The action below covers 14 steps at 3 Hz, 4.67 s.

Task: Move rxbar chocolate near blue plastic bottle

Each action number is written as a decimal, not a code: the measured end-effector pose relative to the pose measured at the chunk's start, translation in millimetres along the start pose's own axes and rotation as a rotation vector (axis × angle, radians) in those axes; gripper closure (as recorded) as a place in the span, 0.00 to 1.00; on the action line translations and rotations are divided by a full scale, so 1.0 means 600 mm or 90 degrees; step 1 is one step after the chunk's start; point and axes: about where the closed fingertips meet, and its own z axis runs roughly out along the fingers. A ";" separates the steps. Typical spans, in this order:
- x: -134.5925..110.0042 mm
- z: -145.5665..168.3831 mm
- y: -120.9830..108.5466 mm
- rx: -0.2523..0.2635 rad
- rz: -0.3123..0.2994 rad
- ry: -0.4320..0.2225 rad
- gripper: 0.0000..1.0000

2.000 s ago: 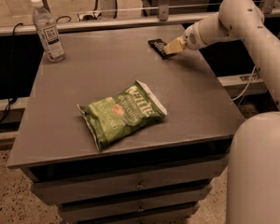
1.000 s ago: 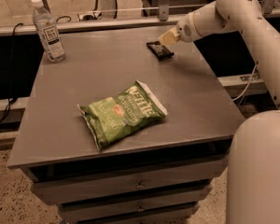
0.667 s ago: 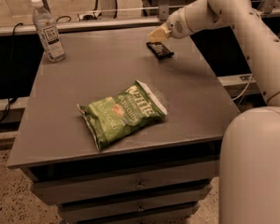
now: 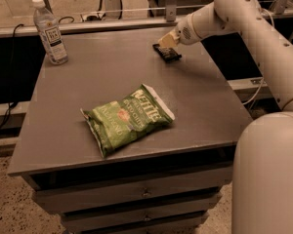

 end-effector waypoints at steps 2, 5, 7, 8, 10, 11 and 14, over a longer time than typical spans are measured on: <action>0.028 0.004 -0.031 0.069 0.026 -0.004 0.13; 0.077 0.014 -0.063 0.118 0.053 0.013 0.00; 0.093 0.011 -0.065 0.124 0.061 0.015 0.41; 0.090 0.005 -0.061 0.122 0.059 0.011 0.64; 0.042 -0.011 -0.028 0.097 0.019 -0.021 1.00; 0.004 -0.012 0.001 0.063 -0.009 -0.045 1.00; -0.036 0.120 0.128 -0.096 -0.067 -0.036 1.00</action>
Offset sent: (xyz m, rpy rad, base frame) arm 0.0101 -0.0342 -0.0181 -0.0214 -0.0525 -0.1801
